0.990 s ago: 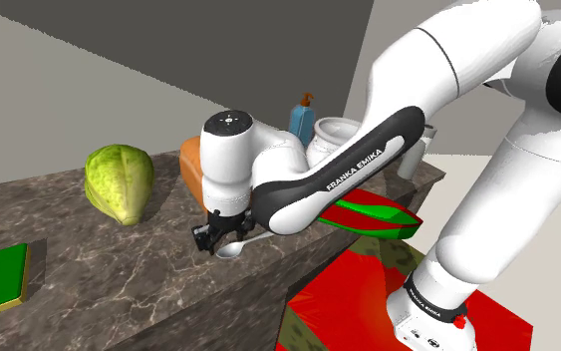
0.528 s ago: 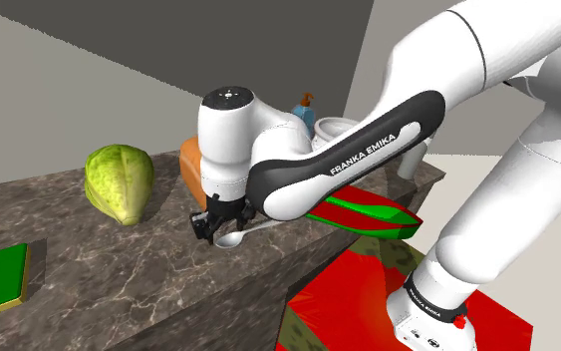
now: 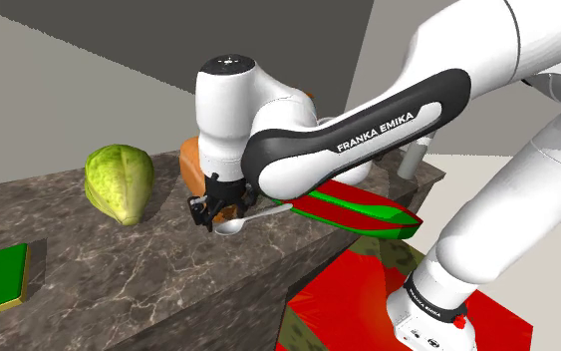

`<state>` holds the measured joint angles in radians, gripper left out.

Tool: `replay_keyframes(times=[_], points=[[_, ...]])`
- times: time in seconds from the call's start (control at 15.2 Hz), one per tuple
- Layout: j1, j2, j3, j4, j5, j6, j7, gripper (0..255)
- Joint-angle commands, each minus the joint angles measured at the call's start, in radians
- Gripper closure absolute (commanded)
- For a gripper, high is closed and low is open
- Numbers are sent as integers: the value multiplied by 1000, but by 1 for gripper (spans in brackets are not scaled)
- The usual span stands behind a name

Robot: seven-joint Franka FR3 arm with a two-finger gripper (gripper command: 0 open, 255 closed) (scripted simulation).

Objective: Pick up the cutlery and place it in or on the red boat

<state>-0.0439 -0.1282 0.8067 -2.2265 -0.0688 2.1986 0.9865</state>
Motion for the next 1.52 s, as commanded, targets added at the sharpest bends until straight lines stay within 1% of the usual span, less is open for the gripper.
replay_keyframes(times=[0.0,0.46,0.99,1.19,1.45], points=[[2,-16,-5,14,15,-25,-14,255],[8,-60,-25,76,52,-117,-51,255],[11,-91,-43,154,75,-218,-79,255],[26,-214,-121,49,150,-213,-184,255],[53,-354,-226,-75,206,-220,-302,255]])
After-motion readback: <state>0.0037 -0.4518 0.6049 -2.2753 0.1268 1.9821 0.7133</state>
